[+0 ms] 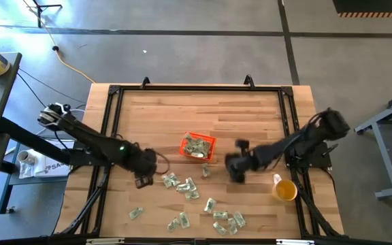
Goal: Pick and place Stevia / Truvia into bins
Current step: Put the light green stevia packet into the orange bin
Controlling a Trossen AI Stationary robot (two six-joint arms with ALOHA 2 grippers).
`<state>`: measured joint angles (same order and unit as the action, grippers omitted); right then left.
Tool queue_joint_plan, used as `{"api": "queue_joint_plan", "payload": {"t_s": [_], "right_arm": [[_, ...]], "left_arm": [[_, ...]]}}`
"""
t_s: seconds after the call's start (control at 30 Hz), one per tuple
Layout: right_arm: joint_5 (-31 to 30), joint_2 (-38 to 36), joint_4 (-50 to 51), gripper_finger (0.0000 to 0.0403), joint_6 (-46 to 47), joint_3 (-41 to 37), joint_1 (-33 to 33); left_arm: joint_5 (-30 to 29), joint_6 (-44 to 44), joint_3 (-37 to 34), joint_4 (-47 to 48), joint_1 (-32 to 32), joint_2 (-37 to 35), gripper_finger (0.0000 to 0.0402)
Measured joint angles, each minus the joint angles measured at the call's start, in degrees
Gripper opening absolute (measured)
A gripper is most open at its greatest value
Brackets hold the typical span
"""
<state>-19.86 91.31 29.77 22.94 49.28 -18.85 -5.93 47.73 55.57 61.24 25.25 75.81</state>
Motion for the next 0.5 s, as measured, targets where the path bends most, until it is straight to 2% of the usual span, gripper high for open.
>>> {"api": "queue_joint_plan", "payload": {"t_s": [0.13, 0.2, 0.3, 0.4, 0.5], "right_arm": [[-7.56, -7.39, -1.58, 0.0010, -2.66, 2.41, 6.78], [-6.59, -9.17, -5.41, 0.0005, -5.84, 3.92, 10.46], [1.70, -8.62, -11.81, 0.0009, -7.18, 5.47, 16.43], [13.08, -4.37, -18.05, 0.0022, -7.41, 7.43, 21.14], [19.99, 0.90, -18.82, 0.0039, -6.63, 11.64, 23.19]], "left_arm": [[-1.08, 7.60, 0.02, 4.17, 5.11, -1.66, 0.0145], [-1.10, 11.44, 0.00, 4.86, 7.66, -1.81, 0.0145], [-1.78, 16.92, -1.74, 2.41, 11.80, -1.77, 0.0145], [-1.73, 21.97, -5.16, -3.05, 15.64, -1.72, 0.0145], [0.60, 28.93, -8.19, -7.49, 19.20, -1.72, 0.0145]]}}
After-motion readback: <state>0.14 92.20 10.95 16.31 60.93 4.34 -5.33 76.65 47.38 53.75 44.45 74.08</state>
